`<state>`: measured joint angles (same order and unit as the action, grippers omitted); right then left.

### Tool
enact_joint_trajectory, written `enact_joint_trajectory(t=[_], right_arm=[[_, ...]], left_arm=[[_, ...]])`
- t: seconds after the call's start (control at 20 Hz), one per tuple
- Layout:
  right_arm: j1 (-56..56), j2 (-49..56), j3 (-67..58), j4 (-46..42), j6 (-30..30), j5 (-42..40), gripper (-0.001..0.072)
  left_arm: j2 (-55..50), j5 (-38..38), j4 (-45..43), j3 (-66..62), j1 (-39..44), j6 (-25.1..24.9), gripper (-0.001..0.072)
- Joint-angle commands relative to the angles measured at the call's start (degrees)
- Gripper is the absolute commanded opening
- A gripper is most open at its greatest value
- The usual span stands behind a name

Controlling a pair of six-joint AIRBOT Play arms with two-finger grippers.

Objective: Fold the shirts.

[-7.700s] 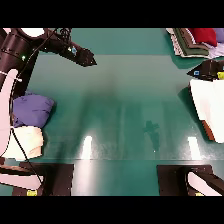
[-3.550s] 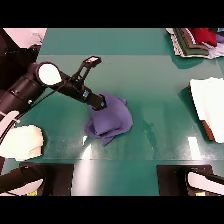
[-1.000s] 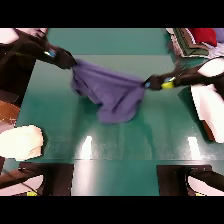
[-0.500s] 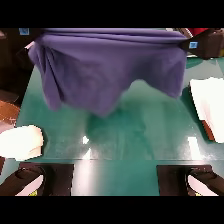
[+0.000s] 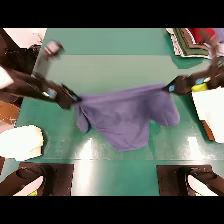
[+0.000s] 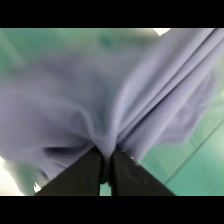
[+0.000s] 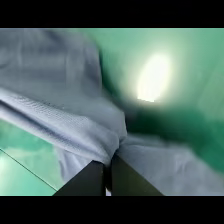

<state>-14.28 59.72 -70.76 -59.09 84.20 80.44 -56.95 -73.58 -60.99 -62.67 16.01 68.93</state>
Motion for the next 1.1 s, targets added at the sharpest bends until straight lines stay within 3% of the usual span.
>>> enact_joint_trajectory(t=[0.0, 0.15, 0.2, 0.25, 0.3, 0.55, 0.7, 1.05], right_arm=[[0.00, -0.04, 13.75, 0.55, -0.66, -6.60, 0.0016], [0.00, -0.04, 18.16, 0.59, -0.66, -8.02, 0.0016], [0.00, -0.04, 18.73, 0.59, -0.66, -8.00, 0.0016], [0.00, -0.04, 18.95, 0.61, -0.66, -8.11, 0.0016], [0.00, -0.04, 18.97, 0.90, -0.66, -8.22, 0.0016], [0.00, -0.07, 18.97, 1.09, -0.63, -8.28, 0.0016], [0.00, -0.07, 18.97, 1.09, -0.63, -8.26, 0.0016], [0.00, -0.07, 18.97, 1.07, -0.63, -8.44, 0.0016]], left_arm=[[-2.38, 6.88, 0.22, 15.17, 3.74, -1.90, 0.0031], [-3.52, 7.76, 0.48, 18.10, 4.83, -1.84, 0.0033], [-3.45, 7.65, 0.66, 17.90, 4.83, -1.84, 0.0175], [-3.45, 7.58, 1.16, 17.84, 4.83, -1.57, 0.0460], [-3.45, 7.41, 1.88, 17.79, 4.83, -1.40, 0.0623], [-3.45, 3.34, 0.94, 5.75, 1.55, -1.44, 0.0625], [-3.82, 8.48, 0.17, -3.63, -4.09, -1.86, 0.0625], [-21.24, 4.15, 1.60, -6.14, -7.23, -3.91, 0.0626]])
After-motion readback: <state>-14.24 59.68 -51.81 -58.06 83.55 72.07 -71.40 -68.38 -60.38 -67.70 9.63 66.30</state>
